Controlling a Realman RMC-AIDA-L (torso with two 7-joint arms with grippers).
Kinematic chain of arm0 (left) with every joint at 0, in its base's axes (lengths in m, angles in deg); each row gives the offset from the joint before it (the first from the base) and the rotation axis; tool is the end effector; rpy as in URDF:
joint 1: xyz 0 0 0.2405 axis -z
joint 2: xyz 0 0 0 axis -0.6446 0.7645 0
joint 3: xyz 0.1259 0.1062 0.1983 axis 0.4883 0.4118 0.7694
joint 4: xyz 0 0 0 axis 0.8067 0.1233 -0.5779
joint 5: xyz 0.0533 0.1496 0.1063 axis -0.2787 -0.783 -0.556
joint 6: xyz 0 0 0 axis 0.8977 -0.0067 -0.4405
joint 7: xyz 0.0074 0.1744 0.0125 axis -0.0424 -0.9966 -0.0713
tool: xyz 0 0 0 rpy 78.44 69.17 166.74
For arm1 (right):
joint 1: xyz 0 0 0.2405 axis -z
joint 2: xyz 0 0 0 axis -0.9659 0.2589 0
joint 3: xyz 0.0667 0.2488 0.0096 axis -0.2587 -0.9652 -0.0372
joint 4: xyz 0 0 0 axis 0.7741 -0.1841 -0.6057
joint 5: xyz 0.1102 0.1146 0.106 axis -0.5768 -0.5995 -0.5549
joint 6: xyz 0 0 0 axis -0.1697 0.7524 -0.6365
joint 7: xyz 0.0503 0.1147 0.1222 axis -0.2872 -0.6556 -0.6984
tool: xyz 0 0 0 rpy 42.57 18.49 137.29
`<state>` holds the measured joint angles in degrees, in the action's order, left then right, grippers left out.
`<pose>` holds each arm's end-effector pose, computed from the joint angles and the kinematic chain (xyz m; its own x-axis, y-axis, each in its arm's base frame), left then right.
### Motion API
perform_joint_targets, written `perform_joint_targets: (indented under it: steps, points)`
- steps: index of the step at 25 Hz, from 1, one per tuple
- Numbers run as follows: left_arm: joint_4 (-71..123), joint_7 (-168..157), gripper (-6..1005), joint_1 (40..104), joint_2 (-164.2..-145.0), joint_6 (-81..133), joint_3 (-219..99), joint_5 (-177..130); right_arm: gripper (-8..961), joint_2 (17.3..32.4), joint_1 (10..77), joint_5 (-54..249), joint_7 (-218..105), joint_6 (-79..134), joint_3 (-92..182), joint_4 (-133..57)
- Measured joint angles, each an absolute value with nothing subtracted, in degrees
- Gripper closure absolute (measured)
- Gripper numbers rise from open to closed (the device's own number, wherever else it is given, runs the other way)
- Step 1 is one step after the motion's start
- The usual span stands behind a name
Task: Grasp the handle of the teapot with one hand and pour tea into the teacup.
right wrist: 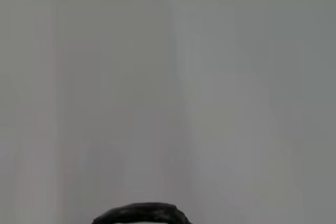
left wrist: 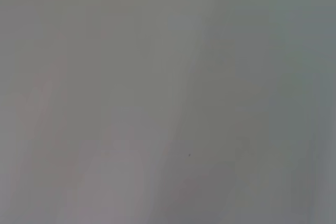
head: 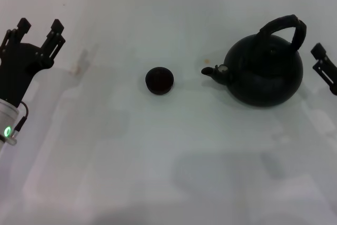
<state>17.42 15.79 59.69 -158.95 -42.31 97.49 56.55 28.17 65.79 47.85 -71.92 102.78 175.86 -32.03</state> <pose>-0.3084 0.3024 -0.0352 0.5296 0.0247 0.8479 0.8168 -0.2846 -0.5019 0.3331 0.2476 -0.0104 0.6477 0.0370 -0.7610 -0.7083 -0.3387 -0.6193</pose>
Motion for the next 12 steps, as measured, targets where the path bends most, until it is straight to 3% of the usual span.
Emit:
perform_joint_targets:
  steps: [12]
  points:
    - [17.6, 15.7, 194, 59.1, -158.97, -42.3, 97.4, 56.6, 79, 28.35, 67.4, 44.8, -67.7, 101.8, 175.8, -29.5]
